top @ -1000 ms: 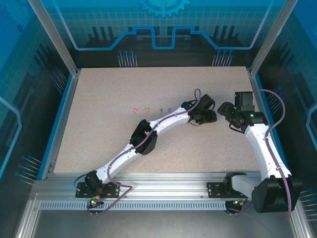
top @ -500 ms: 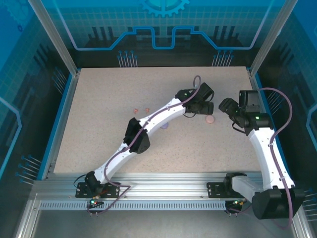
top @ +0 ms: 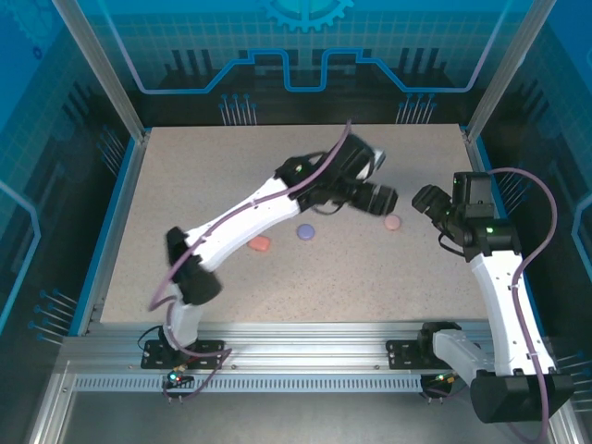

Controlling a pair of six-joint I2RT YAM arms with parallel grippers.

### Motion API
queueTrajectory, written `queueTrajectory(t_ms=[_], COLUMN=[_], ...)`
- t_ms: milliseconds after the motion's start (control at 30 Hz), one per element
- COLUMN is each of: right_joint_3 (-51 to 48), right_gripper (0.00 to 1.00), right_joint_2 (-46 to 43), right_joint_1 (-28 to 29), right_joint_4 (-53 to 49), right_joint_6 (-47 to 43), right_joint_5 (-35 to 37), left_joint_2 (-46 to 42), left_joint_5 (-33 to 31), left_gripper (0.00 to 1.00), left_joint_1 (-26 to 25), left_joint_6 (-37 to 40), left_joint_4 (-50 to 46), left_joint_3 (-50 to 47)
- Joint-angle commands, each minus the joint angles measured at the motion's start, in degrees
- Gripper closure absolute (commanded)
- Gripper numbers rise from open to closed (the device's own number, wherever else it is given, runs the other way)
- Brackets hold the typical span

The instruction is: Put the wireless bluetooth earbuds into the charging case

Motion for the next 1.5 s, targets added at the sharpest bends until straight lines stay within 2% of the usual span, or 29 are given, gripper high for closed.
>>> queueTrajectory(t_ms=[0, 67, 200, 400, 533, 667, 833, 1033, 1133, 1233, 1467], right_joint_3=[1.36, 0.90, 1.03, 2.78, 5.11, 8.59, 14.12, 24.13, 31.46, 37.82, 48.76], right_gripper=[0.15, 0.15, 0.14, 0.14, 0.14, 0.14, 0.14, 0.14, 0.14, 0.14, 0.14], right_joint_2=[-0.59, -0.12, 1.61, 6.37, 10.71, 16.26, 26.15, 41.15, 49.24, 56.49, 68.20], right_joint_1=[1.89, 3.53, 8.38, 19.75, 26.77, 32.31, 37.58, 40.72, 41.46, 41.90, 42.62], right_joint_4=[-0.99, 0.02, 1.05, 1.54, 0.60, -0.46, -2.65, -5.20, -8.70, -12.10, -16.55], right_joint_6=[1.04, 1.21, 1.22, 2.19, 3.20, 3.94, 6.45, 6.78, 7.41, 11.60, 28.09], right_joint_5=[0.74, 0.94, 3.60, 9.69, 12.76, 13.94, 14.97, 13.92, 14.04, 13.92, 9.37], left_joint_2=[-15.21, -23.35, -36.90, -53.13, -60.16, -61.05, -59.13, -58.41, -57.43, -55.05, -49.61], left_joint_5=[1.34, -2.35, -10.49, -15.24, -24.59, -18.92, -12.33, -12.75, -8.58, -4.58, -1.63], left_gripper=[0.01, 0.01, 0.01, 0.01, 0.01, 0.01, 0.01, 0.01, 0.01, 0.01, 0.01], left_joint_1=[1.15, 2.33, 3.99, 10.88, 15.11, 20.97, 24.90, 31.61, 36.45, 39.25, 39.51], left_joint_6=[-0.99, -1.73, 1.12, 3.35, -1.14, -2.81, -2.63, -9.97, -12.21, -13.62, -10.77], left_joint_4=[15.16, 19.28, 24.23, 32.37, 35.63, 37.64, 43.21, 47.73, 48.12, 47.51, 44.59], left_joint_3=[-23.75, -34.63, -48.68, -62.76, -68.75, -70.60, -73.01, -75.86, -75.72, -73.83, -69.16])
